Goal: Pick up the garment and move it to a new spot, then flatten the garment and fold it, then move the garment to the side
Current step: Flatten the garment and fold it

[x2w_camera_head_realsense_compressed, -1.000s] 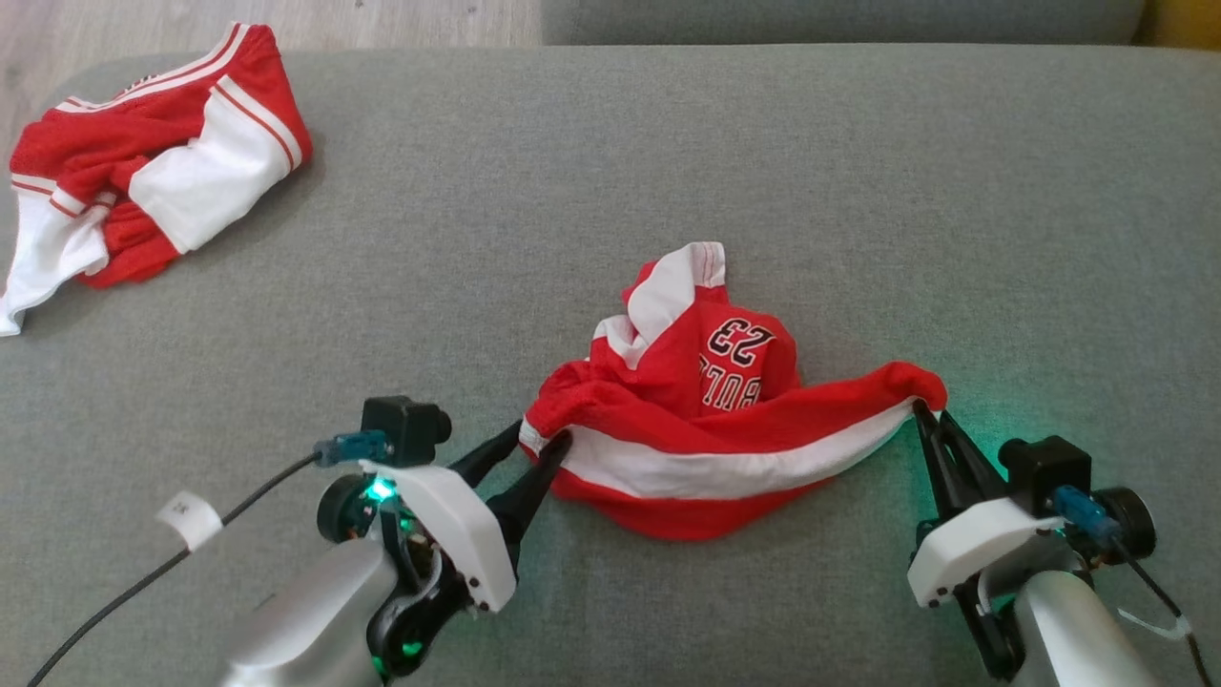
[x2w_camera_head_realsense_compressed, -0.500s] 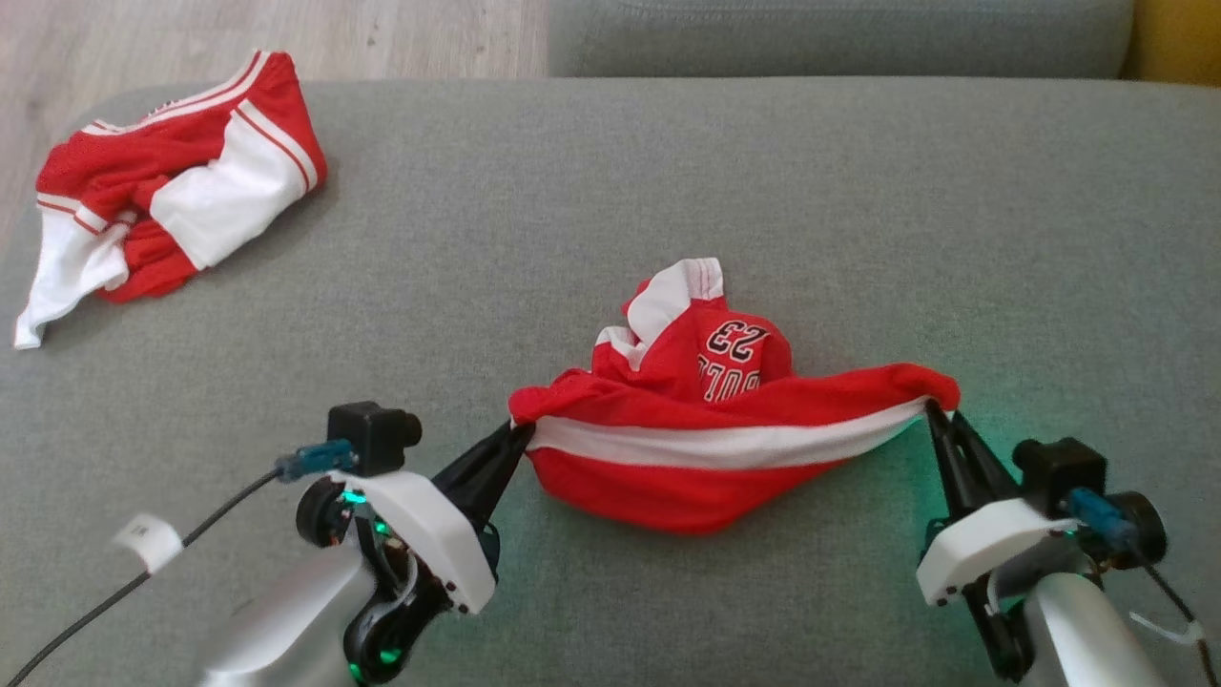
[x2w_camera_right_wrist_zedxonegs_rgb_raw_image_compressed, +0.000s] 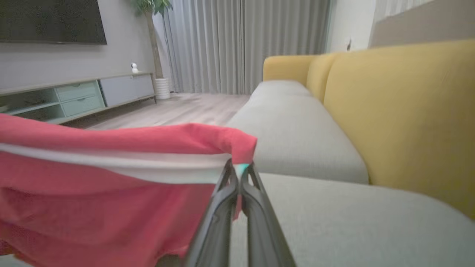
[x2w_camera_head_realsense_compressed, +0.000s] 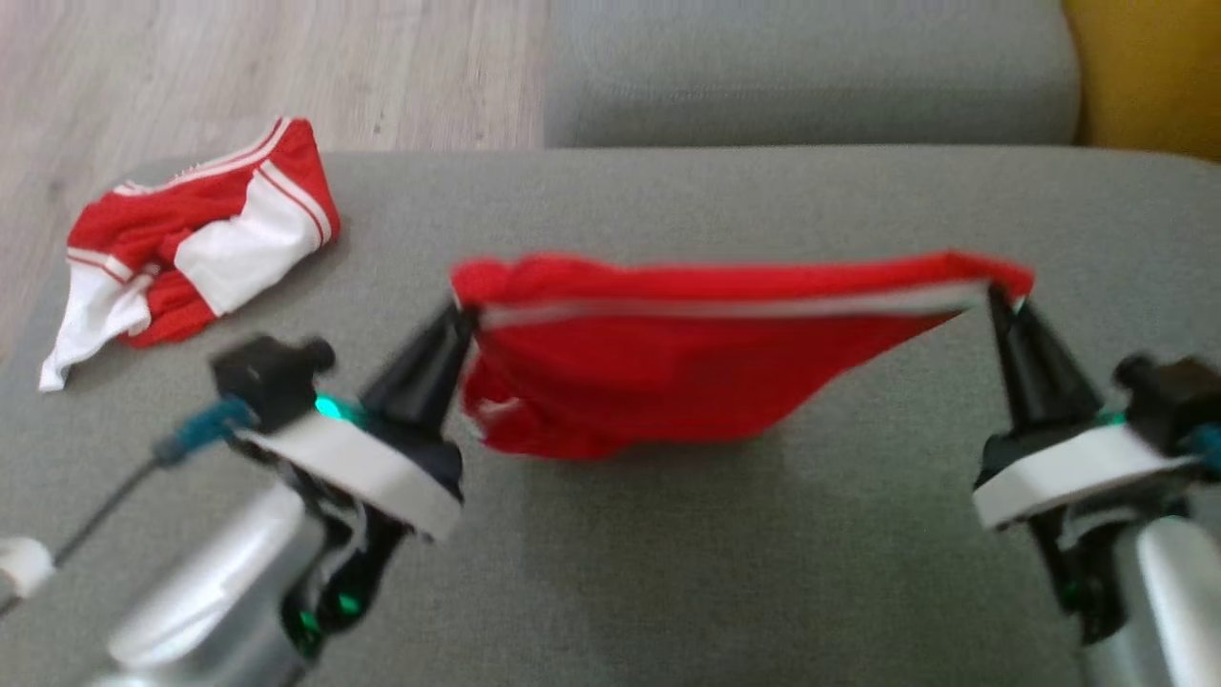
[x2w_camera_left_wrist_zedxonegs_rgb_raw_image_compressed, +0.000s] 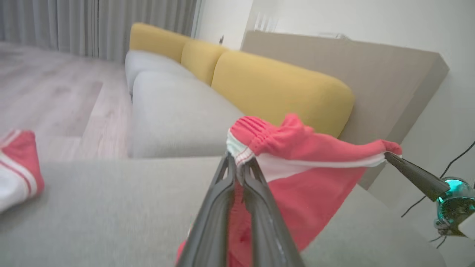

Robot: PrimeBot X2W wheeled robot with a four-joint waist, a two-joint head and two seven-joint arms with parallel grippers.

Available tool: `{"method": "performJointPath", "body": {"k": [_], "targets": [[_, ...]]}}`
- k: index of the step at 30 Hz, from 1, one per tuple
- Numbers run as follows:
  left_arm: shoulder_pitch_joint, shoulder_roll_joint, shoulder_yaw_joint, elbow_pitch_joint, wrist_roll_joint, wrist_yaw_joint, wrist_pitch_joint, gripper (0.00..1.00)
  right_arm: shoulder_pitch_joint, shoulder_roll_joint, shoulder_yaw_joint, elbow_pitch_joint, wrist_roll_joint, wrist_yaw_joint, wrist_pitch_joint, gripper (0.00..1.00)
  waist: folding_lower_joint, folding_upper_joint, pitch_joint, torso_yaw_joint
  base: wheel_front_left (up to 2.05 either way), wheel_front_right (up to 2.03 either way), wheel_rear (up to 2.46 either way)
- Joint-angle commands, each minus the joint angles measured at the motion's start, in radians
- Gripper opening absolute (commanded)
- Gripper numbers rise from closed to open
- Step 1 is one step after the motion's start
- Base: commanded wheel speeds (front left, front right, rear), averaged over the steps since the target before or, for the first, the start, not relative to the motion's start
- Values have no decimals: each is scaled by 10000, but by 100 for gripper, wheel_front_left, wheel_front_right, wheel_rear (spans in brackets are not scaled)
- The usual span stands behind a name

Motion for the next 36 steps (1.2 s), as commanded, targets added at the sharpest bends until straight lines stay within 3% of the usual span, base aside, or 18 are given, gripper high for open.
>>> {"method": "performJointPath", "body": {"k": [1, 8, 15, 20, 23, 28, 32, 36], "targets": [[-1066, 553, 728, -762, 217, 202, -1, 0, -464, -281, 65, -1058, 69, -7, 325, 0, 1, -1, -223, -95, 0, 0, 0], [-2899, 1021, 1312, -2095, 577, 602, 926, 0, -1772, -484, -36, -3230, 205, -7, 1592, 0, 1, -1, -351, -427, 0, 0, 0], [-4284, 875, 1372, -1528, 723, 533, 1611, 0, -3259, -431, 399, -3195, 361, -7, 2231, 0, 1, -1, 295, -815, 0, 0, 0], [-5465, 413, 1529, -266, 571, 472, 2003, 0, -5226, -547, 737, -1552, 394, -7, 2337, 0, 1, -1, 1497, -1148, 0, 0, 0], [-6287, 178, 1700, 752, 728, 531, 1941, 0, -6712, -263, 636, -279, 350, -7, 1964, 0, 1, -1, 2271, -1356, 0, 0, 0], [-7515, -322, 1964, 2031, 1134, 421, 1132, 0, -8703, 177, 666, 1201, -161, -7, 915, 0, 1, -1, 3265, -1649, 0, 0, 0], [-7757, -678, 1988, 2701, 1131, 228, 691, 0, -9103, 391, 813, 1964, -547, -7, 327, 0, 1, -1, 3840, -1783, 0, 0, 0], [-7086, -929, 1877, 3116, 1009, 109, 217, 0, -8477, 478, 1005, 2537, -628, -7, -229, 0, 1, -1, 4161, -1763, 0, 0, 0]]}}
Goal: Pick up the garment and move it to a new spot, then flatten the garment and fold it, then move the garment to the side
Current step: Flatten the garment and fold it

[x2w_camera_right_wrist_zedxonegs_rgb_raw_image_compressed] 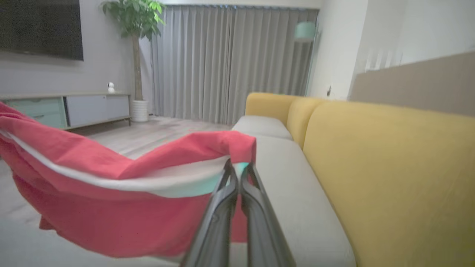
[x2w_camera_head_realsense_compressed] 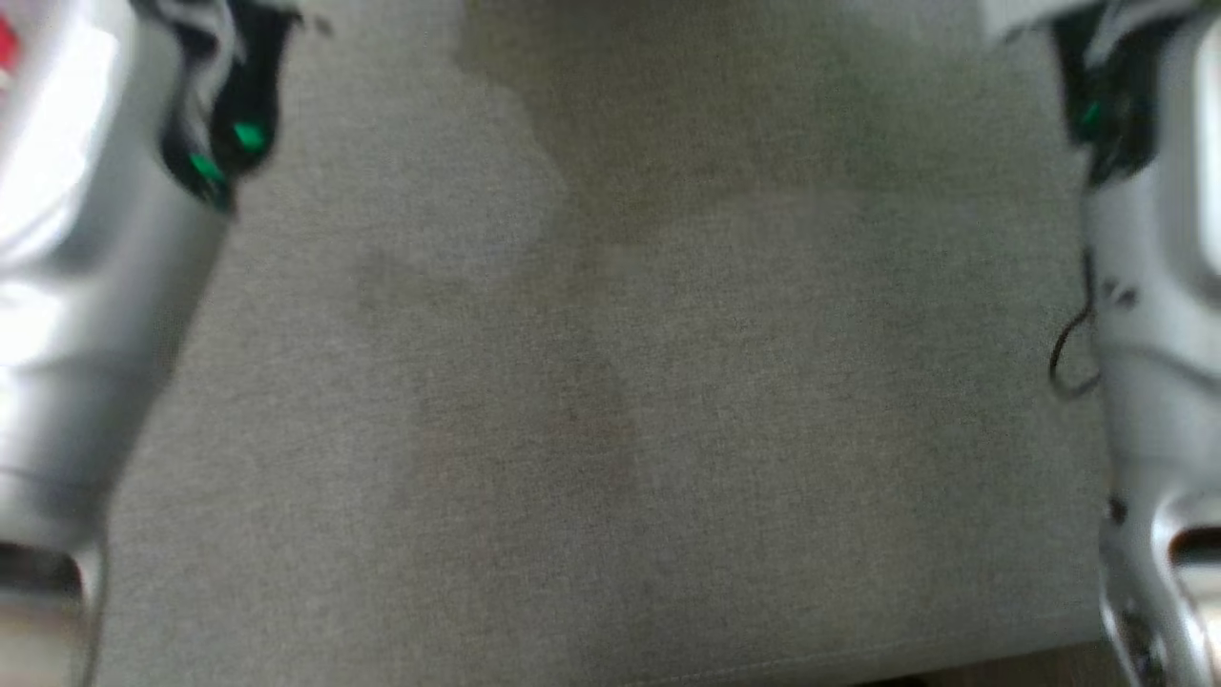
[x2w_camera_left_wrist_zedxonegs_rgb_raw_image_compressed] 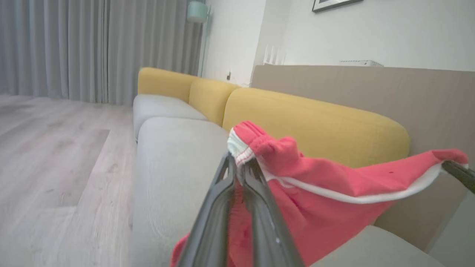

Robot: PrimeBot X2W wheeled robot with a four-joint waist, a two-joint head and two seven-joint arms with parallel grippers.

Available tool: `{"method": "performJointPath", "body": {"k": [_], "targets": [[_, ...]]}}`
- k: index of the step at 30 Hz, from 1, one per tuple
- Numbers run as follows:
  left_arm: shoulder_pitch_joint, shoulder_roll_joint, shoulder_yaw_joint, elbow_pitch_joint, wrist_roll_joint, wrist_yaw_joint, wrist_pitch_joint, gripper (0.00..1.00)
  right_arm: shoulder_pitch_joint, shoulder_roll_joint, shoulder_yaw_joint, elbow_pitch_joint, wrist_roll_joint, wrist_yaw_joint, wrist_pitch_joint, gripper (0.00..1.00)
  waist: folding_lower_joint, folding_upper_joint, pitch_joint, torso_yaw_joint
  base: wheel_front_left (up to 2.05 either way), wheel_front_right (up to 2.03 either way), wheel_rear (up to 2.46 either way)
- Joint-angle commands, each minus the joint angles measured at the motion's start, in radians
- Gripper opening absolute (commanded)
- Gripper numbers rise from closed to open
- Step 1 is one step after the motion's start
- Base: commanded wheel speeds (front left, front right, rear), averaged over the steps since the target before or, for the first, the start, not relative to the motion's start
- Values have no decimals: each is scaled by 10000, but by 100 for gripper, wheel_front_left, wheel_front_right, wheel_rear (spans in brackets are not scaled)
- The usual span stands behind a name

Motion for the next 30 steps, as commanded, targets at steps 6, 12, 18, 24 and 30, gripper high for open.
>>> {"method": "performJointPath", "body": {"k": [6, 12, 18, 24, 30], "targets": [[1882, 102, -33, -303, -319, -234, -955, 0, 1802, 348, 91, -165, 167, -7, -812, 0, -5, 1, 67, 99, 0, 0, 0], [4036, -136, -252, -1203, -461, -18, -1690, 0, 3997, 443, -360, -989, 200, -7, -1274, 0, -5, 1, -669, 362, 0, 0, 0], [6087, -81, -224, -2543, -352, 563, -1956, 0, 6561, 612, -900, -2492, 302, -7, -1152, 0, -5, 1, -1848, 481, 0, 0, 0], [7733, 214, -207, -3744, -227, 1130, -2007, 0, 8702, 724, -1251, -4172, 199, -7, -465, 0, -5, 1, -2700, 414, 0, 0, 0], [9362, 465, -410, -4915, -326, 1775, -2006, 0, 10488, 782, -1470, -6044, -67, -7, 591, 0, -5, 1, -3049, 345, 0, 0, 0]]}}
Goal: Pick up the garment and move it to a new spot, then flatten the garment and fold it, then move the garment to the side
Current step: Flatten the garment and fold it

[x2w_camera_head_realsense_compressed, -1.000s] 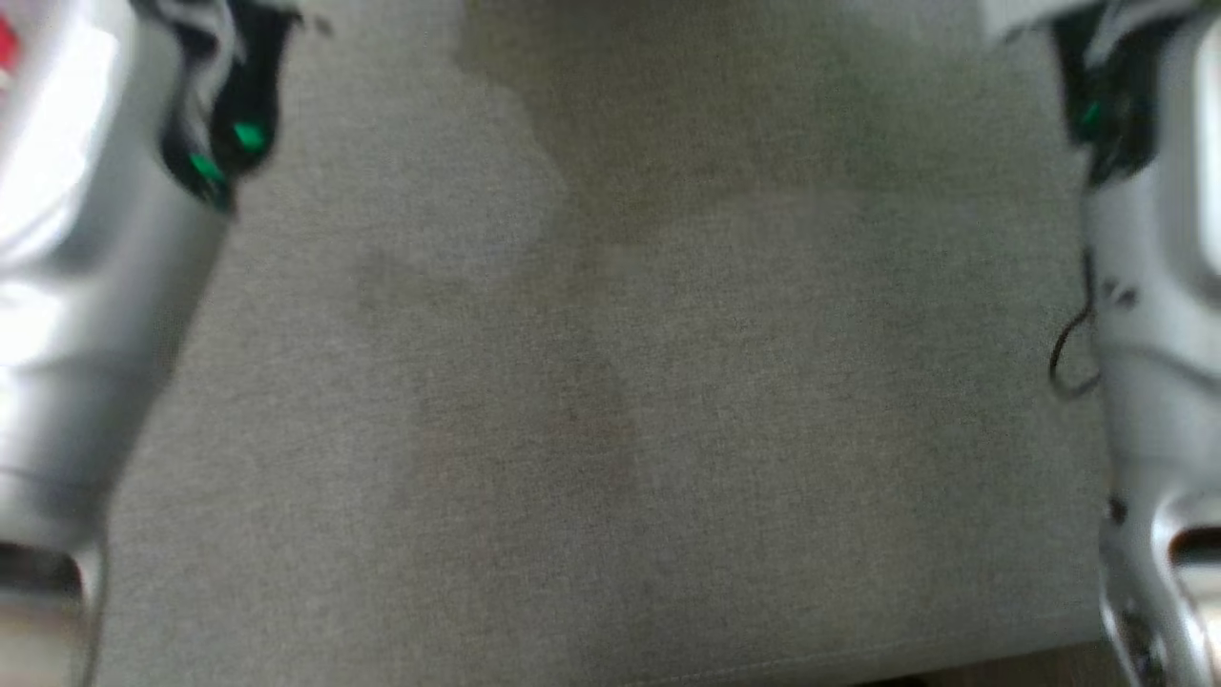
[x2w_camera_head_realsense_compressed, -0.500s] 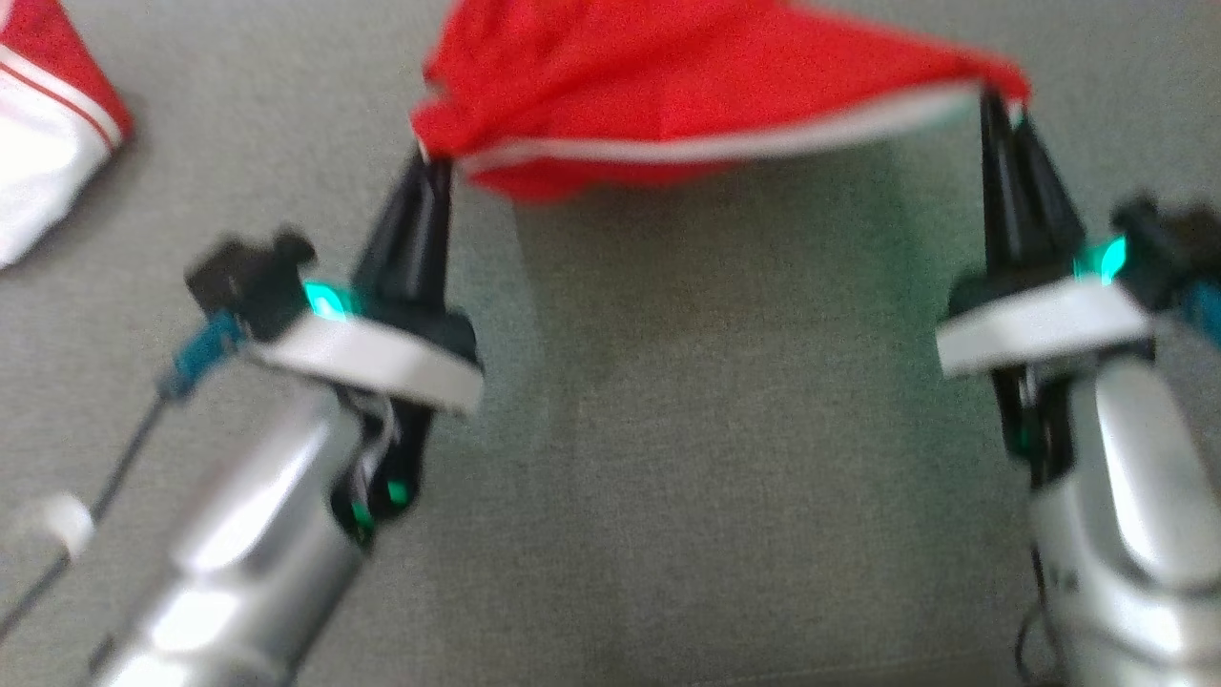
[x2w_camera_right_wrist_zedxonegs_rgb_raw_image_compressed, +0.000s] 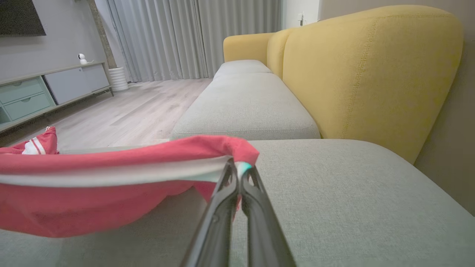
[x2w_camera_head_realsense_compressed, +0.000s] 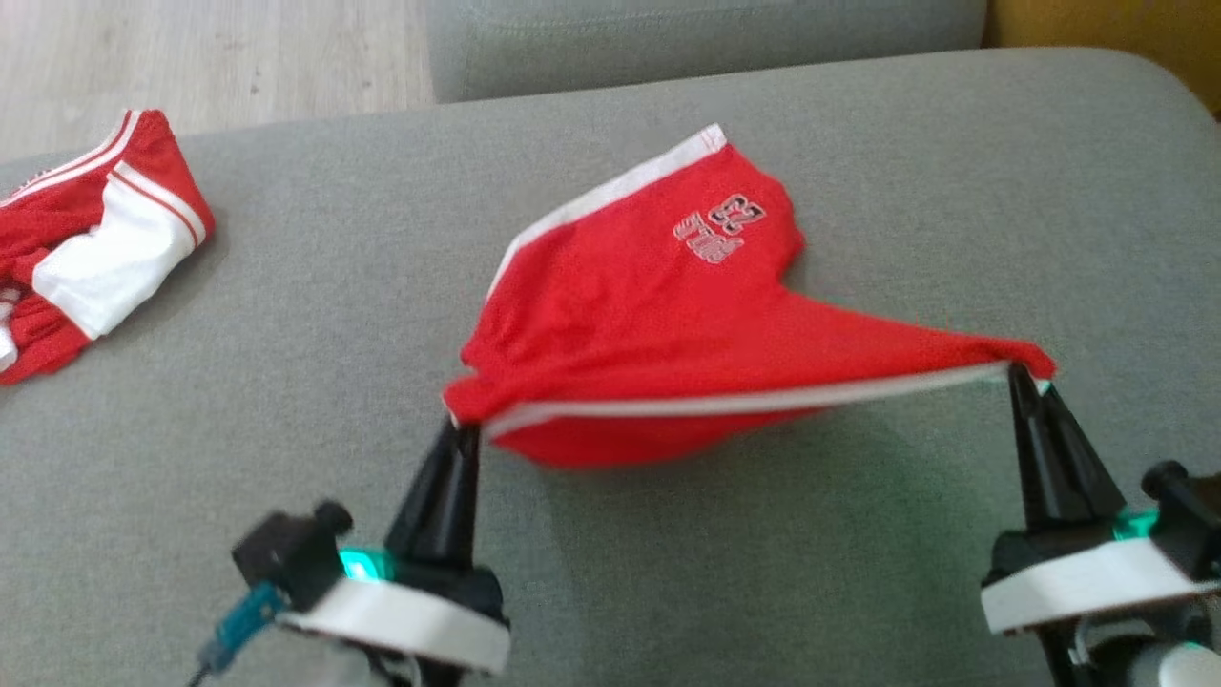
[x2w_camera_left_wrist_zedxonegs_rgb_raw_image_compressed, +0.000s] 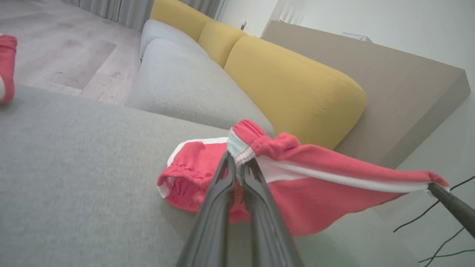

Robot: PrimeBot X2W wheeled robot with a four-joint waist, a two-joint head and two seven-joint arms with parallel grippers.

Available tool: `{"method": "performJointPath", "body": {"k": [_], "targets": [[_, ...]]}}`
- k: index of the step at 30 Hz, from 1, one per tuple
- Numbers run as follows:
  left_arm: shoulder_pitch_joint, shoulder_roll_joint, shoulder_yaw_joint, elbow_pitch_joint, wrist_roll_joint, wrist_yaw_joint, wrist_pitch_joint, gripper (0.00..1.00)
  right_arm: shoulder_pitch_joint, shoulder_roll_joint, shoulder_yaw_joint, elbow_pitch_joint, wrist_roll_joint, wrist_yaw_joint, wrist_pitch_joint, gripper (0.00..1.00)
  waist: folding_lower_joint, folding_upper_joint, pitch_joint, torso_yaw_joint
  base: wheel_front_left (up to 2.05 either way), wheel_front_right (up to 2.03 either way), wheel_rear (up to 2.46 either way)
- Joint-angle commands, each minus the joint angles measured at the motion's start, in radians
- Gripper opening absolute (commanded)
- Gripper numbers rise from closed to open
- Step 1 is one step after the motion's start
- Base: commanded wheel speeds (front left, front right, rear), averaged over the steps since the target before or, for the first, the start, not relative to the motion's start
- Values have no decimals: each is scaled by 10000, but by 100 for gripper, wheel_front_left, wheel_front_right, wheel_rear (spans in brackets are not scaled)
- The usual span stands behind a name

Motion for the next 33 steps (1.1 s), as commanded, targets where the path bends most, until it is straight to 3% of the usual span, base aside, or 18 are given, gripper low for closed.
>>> {"method": "performJointPath", "body": {"k": [1, 6, 11, 17, 22, 33], "targets": [[-185, 221, 304, -424, -65, 92, -83, 0, -200, -69, 88, -546, -27, -7, 114, 0, 4, -1, -22, 13, 0, 0, 0], [158, 28, 46, -548, -216, 262, 100, 0, -132, -45, -144, -757, 23, -7, 573, 0, 4, -1, 239, 365, 0, 0, 0], [-390, -514, -227, 61, -391, 14, 448, 0, -1134, -372, -104, 59, -35, -7, 871, 0, 4, -1, 679, 832, 0, 0, 0], [-1702, -1366, -13, 1574, -792, -365, 703, 0, -3519, -1186, 337, 1947, -80, -7, 1338, 0, 4, -1, 1280, 1258, 0, 0, 0], [-3235, -1996, 237, 3247, -1069, -585, 1153, 0, -6175, -1775, 1103, 4249, -102, -7, 1809, 0, 4, -1, 1980, 1583, 0, 0, 0], [-4816, -2759, 571, 4937, -1391, -852, 1285, 0, -9399, -2062, 2231, 7861, 124, -7, 1844, 0, 4, -1, 2855, 2082, 0, 0, 0]]}}
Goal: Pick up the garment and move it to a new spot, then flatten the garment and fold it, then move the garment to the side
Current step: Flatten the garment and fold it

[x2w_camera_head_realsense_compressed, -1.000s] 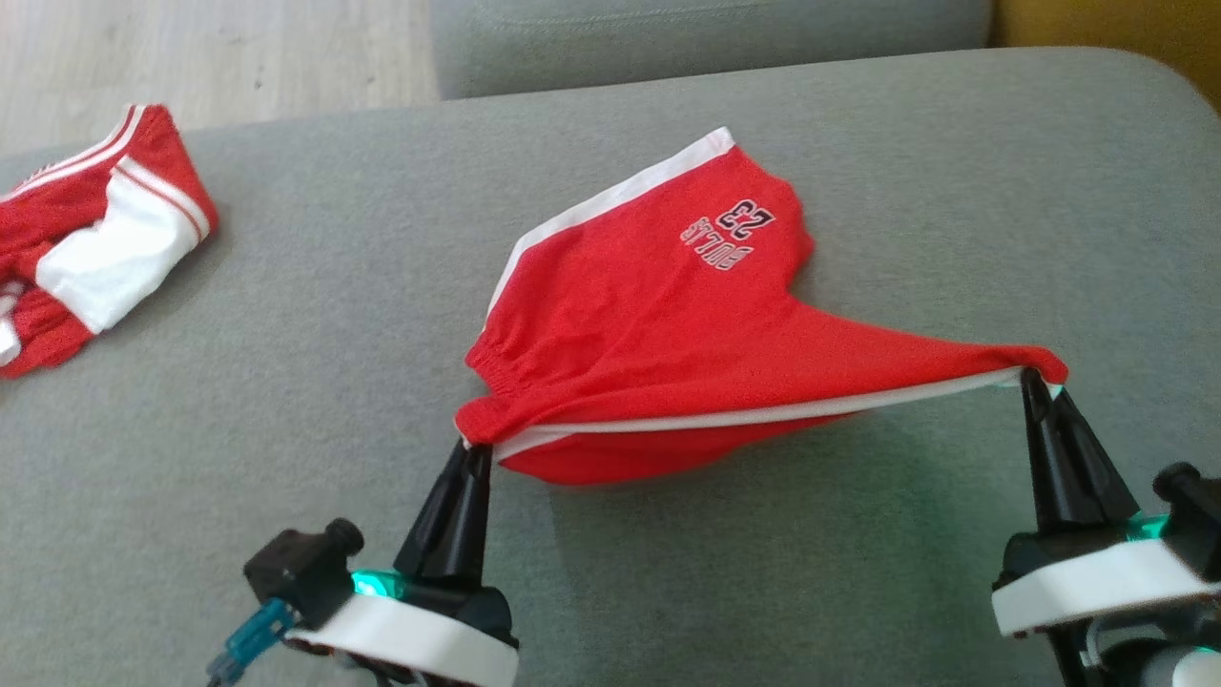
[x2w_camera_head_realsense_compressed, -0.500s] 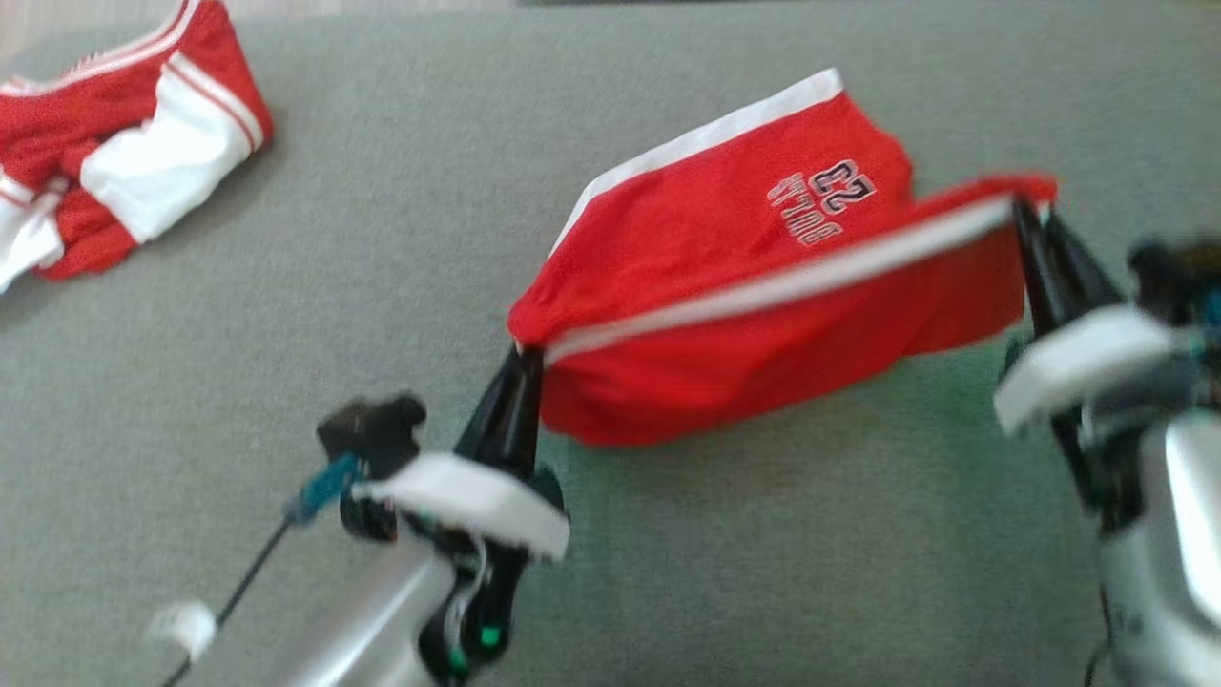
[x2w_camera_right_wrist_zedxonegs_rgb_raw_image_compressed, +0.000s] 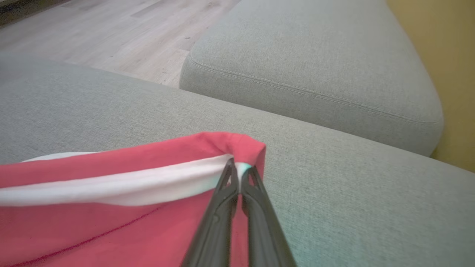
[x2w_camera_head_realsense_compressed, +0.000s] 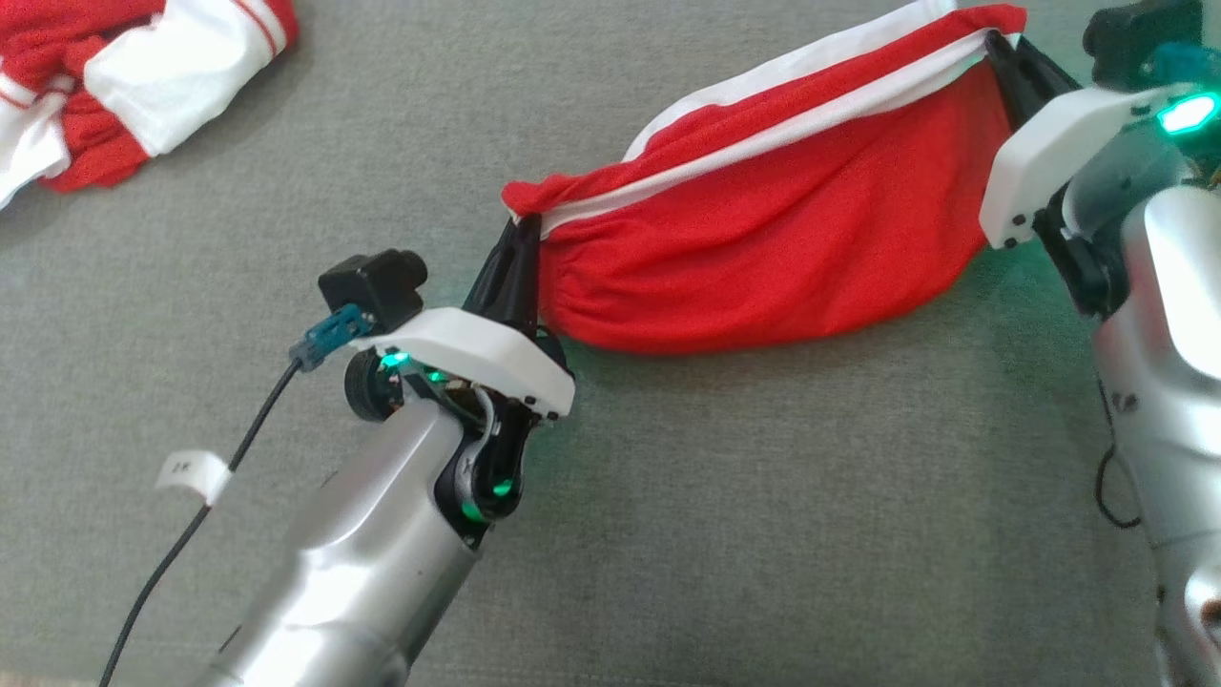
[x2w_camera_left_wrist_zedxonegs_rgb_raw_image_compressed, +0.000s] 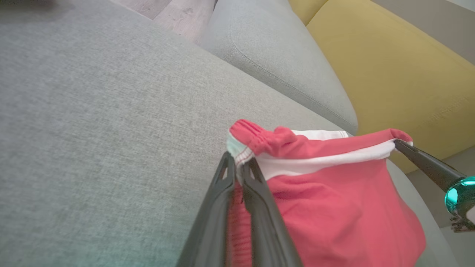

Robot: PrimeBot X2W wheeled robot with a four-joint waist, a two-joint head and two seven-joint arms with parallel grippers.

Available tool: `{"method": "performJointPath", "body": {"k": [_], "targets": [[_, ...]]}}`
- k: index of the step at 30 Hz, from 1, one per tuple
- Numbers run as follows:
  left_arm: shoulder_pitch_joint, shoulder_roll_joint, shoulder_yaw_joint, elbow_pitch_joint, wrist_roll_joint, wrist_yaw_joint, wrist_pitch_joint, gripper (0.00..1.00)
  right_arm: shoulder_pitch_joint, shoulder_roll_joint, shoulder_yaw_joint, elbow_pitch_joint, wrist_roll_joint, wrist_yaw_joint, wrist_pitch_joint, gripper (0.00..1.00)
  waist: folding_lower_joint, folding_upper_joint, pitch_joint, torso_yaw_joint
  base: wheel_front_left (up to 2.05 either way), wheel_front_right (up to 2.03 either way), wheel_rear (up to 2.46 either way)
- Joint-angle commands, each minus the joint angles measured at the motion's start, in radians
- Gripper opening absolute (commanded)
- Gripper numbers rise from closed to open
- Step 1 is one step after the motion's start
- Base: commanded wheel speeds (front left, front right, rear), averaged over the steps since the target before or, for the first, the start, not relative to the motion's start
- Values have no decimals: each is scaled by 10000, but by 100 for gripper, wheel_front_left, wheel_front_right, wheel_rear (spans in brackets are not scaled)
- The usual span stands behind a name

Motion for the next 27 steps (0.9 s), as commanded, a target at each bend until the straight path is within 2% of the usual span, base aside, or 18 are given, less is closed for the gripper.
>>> {"method": "performJointPath", "body": {"k": [1, 9, 10, 11, 12, 13, 19, 27], "targets": [[-386, 49, 365, -119, -71, -40, -127, 0, -379, -54, 188, -37, 25, -7, -146, 0, -3, 0, 103, 113, 0, 0, 0], [-674, -217, 464, 297, -195, -10, -385, 0, -1300, 29, 478, 1456, -20, -7, -876, 0, -3, 0, 229, 216, 0, 0, 0], [-697, -253, 497, 306, -239, -26, -448, 25, -1401, 51, 519, 1641, -1, -7, -973, 0, -3, 0, 241, 218, 0, 0, 0], [-726, -281, 496, 294, -244, -54, -516, 78, -1507, 79, 568, 1798, 27, -7, -1109, 24, -3, 0, 253, 223, 0, 0, 0], [-748, -304, 503, 276, -242, -71, -603, 100, -1606, 104, 639, 1927, 61, -7, -1279, 45, -3, 0, 266, 228, 0, 0, 0], [-758, -322, 504, 273, -247, -74, -650, 100, -1690, 108, 693, 2069, 86, -7, -1426, 100, -3, 0, 273, 230, 0, 0, 0], [-707, -187, 441, 131, 8, -20, -913, 100, -2070, 49, 828, 2823, 134, -7, -2242, 100, -3, 0, 250, 253, 0, 0, 0], [62, 680, 446, -770, 802, 220, -1346, 100, -2097, -158, 983, 3524, 579, -7, -2551, 100, -3, 0, -83, 285, 0, 0, 0]]}}
